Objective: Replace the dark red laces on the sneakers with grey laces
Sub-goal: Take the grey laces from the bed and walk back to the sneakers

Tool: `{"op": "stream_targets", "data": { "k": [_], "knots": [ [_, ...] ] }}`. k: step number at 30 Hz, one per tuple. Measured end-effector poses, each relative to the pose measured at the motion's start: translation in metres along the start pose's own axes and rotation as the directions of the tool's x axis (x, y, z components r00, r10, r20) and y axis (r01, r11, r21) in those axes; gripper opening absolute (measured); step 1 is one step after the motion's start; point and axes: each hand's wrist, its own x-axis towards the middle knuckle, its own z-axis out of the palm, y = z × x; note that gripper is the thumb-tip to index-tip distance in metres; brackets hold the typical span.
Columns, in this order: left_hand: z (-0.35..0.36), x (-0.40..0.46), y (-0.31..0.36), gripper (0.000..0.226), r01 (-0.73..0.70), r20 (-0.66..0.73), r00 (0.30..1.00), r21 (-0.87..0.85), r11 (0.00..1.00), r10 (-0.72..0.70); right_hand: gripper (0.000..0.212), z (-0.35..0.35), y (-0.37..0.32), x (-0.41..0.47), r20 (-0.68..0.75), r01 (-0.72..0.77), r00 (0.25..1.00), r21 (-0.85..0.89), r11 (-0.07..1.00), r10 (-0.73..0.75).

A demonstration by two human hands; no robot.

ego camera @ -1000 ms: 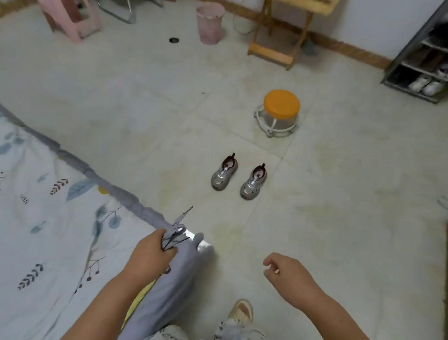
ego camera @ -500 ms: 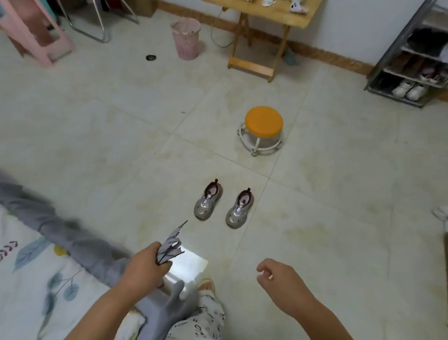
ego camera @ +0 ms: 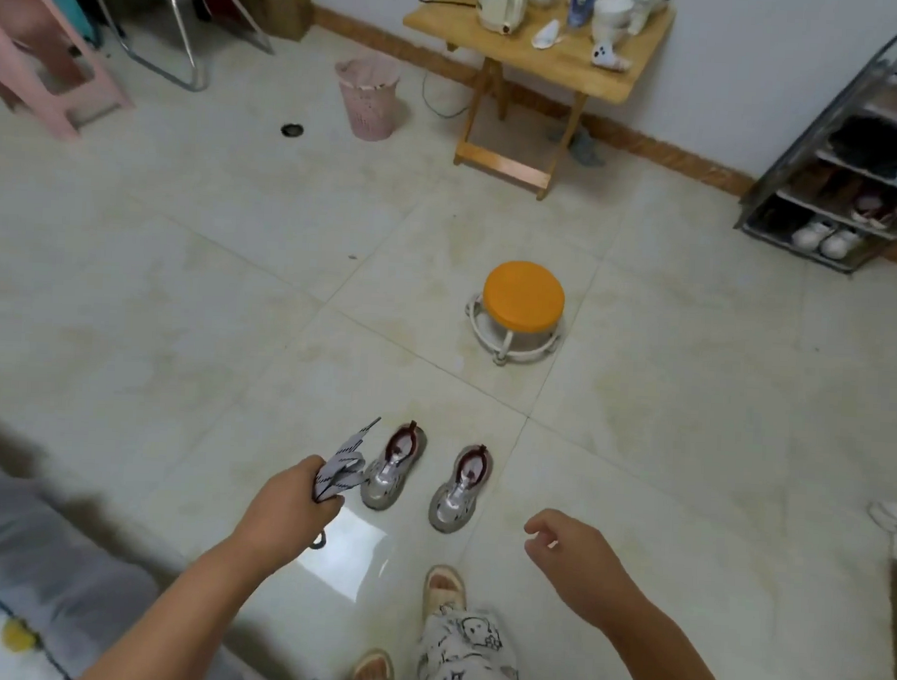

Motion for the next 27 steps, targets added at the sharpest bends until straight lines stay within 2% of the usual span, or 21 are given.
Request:
{"op": "stream_targets", "data": {
  "k": [8, 13, 18, 27],
  "knots": [
    [-0.027, 0.036, 0.008, 0.01, 0.126, -0.079, 0.988, -0.095, 0.987, -0.134, 0.019, -0.056, -0.061, 0.095, 0.037, 0.081, 0.996, -0.071, 0.994, -0.078],
    [-0.062, 0.062, -0.011, 0.019, 0.202, -0.117, 0.969, -0.129, 0.971, -0.218, 0.023, -0.048, -0.118, 0.139, 0.121, 0.149, 0.984, -0.131, 0.98, -0.133],
    [-0.115, 0.107, -0.04, 0.011, 0.191, -0.099, 0.972, -0.197, 0.962, -0.213, 0.026, -0.021, -0.172, 0.172, 0.191, 0.151, 0.975, -0.209, 0.966, -0.111],
    [-0.277, 0.216, -0.121, 0.014, 0.131, -0.018, 0.991, 0.013, 0.991, -0.13, 0.017, 0.029, -0.292, 0.226, 0.085, -0.024, 0.996, -0.179, 0.984, 0.04]
  ]
}}
